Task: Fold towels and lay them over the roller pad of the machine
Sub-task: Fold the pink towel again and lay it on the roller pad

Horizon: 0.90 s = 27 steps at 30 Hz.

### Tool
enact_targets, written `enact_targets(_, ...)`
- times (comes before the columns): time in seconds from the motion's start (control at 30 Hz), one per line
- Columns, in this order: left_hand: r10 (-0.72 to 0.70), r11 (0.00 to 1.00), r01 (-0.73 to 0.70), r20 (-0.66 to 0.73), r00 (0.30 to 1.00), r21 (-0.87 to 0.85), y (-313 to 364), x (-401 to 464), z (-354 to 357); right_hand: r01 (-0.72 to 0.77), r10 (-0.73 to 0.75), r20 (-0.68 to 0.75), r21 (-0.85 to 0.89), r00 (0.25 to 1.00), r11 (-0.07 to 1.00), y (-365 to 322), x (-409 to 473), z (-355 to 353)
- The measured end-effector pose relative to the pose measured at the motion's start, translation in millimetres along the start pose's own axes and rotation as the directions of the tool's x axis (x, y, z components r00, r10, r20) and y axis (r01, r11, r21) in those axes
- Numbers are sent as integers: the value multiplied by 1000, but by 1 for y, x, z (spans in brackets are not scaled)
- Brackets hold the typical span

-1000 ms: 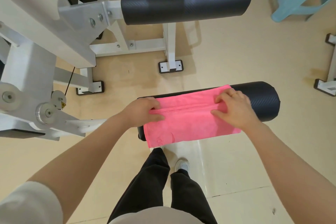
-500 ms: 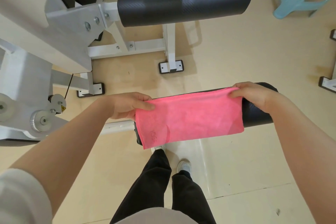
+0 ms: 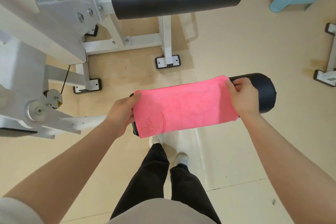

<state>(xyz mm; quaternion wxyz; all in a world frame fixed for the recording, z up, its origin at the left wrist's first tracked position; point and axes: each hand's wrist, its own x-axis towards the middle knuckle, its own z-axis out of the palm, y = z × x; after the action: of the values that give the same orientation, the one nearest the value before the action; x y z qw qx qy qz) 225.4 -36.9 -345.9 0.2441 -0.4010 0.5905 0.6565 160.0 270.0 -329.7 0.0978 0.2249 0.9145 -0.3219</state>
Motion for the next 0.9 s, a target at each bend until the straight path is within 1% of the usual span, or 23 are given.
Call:
enact_targets(0.1, 35, 998, -35, 2, 999, -52, -20, -21, -3, -55, 51, 46, 94, 998, 994, 25, -18, -11)
enact_targets(0.2, 93, 995, -93, -7, 996, 23, -43, -40, 2, -111, 90, 130, 161, 987, 981, 51, -39, -13)
enact_targets(0.3, 154, 985, -150, -42, 987, 85, -59, -49, 9, -119, 75, 191, 231, 979, 966, 62, -53, -6)
enact_targets(0.4, 245, 963, -225, -136, 960, 150, -61, -53, 18, -41, 7, 205, 163, 979, 986, 65, -48, -3)
enact_targets(0.5, 334, 927, -278, -217, 917, 254, -58, -47, 18, 35, -38, 220, 18, 975, 999, 69, -35, -6)
enact_targets(0.6, 360, 880, -247, -228, 905, 406, -58, -42, 17, 42, -18, 238, -97, 971, 994, 73, -27, -7)
enact_targets(0.67, 407, 823, -214, -283, 868, 526, -58, -42, 18, 38, -11, 207, -129, 978, 991, 71, -28, -8)
enact_targets(0.7, 460, 784, -207, -322, 828, 585, -57, -44, 19, 63, -38, 171, -141, 985, 988, 66, -30, -10)
enact_targets(0.73, 549, 713, -215, -340, 763, 668, -57, -45, 21, 126, -105, 127, -172, 986, 977, 61, -33, -11)
enact_targets(0.77, 643, 612, -228, -308, 701, 757, -56, -46, 25, 227, -212, 90, -235, 973, 945, 53, -36, -12)
enact_targets(0.8, 723, 486, -258, -217, 656, 835, -54, -46, 31, 341, -332, 84, -312, 940, 887, 44, -42, -9)
enact_targets(0.83, 771, 346, -305, -84, 631, 887, -52, -44, 39, 454, -445, 114, -360, 888, 815, 33, -48, -5)
enact_targets(0.87, 784, 208, -361, 65, 617, 909, -50, -40, 49, 555, -527, 184, -358, 830, 750, 19, -57, 2)
enact_targets(0.9, 766, 81, -410, 207, 609, 908, -47, -36, 59, 641, -578, 278, -315, 767, 699, 8, -64, 12)
